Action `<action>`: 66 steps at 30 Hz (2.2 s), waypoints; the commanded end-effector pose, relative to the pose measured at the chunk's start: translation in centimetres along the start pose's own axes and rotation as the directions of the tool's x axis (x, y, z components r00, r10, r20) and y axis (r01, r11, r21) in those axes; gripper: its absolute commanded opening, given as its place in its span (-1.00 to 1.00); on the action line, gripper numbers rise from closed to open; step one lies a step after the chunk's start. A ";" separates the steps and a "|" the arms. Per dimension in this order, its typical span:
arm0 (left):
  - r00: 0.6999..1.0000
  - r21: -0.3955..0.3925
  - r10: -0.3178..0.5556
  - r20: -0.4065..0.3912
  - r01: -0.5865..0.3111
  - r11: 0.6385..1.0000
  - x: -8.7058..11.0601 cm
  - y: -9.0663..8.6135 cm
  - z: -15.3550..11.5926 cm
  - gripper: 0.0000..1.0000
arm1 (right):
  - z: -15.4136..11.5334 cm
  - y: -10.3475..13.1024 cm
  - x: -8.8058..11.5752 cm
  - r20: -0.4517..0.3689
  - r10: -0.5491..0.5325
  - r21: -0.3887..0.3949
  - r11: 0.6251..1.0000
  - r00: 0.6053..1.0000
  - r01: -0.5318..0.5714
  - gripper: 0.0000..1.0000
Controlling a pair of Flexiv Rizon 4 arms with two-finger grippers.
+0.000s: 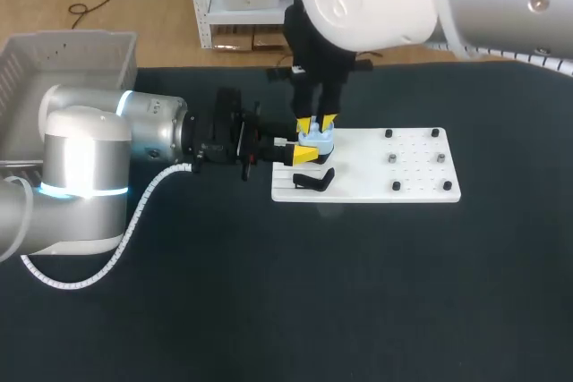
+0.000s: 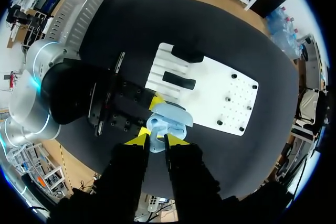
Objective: Pick up each earbud case from the left stands, insert the matching earbuds, close the lid, and place the case in the box.
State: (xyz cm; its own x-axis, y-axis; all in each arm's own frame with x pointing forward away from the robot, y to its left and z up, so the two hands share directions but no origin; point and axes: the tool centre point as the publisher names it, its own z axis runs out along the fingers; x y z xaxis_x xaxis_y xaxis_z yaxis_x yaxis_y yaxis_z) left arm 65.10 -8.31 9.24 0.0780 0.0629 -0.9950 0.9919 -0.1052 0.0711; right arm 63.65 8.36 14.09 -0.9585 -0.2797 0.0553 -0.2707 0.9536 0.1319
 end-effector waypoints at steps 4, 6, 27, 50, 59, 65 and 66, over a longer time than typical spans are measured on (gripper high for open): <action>1.000 -0.006 0.003 0.001 -0.003 1.000 0.0 -0.2 0.0 -1.00 | 0.2 0.1 -0.1 -0.003 0.000 0.007 1.000 1.000 0.001 -1.00; 1.000 -0.006 0.003 0.001 -0.003 1.000 0.0 -0.2 0.0 -1.00 | 0.2 0.1 -0.1 -0.003 -0.001 0.010 1.000 1.000 0.001 -1.00; 1.000 -0.006 0.003 0.001 -0.003 1.000 0.0 -0.2 0.0 -1.00 | 0.8 0.5 -0.7 -0.009 -0.002 0.038 0.999 1.000 0.002 -1.00; 1.000 -0.006 0.003 0.001 -0.003 1.000 0.0 -0.2 0.0 -1.00 | -2.2 0.3 0.8 0.036 0.005 0.030 1.000 0.999 -0.006 1.00; 1.000 -0.006 0.003 0.001 -0.003 1.000 0.0 -0.2 0.0 -1.00 | -3.1 -4.1 -2.0 0.158 0.213 0.043 0.974 0.964 -0.222 1.00; 1.000 -0.006 0.003 0.001 -0.003 1.000 0.0 -0.2 0.0 -1.00 | -2.4 -5.8 -4.0 0.192 0.289 0.042 0.952 0.938 -0.302 1.00; 1.000 -0.006 0.003 0.001 -0.003 1.000 0.0 -0.2 0.0 -1.00 | -2.2 -6.1 -4.3 0.192 0.294 0.043 0.951 0.936 -0.308 1.00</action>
State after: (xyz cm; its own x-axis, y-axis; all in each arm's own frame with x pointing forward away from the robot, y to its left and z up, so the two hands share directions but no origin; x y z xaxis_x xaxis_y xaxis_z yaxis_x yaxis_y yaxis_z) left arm 65.09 -8.30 9.24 0.0780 0.0629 -0.9950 0.9919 -0.1052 0.0711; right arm 69.37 3.81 15.99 -0.9968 0.0324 -0.0733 0.0279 0.9977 0.0622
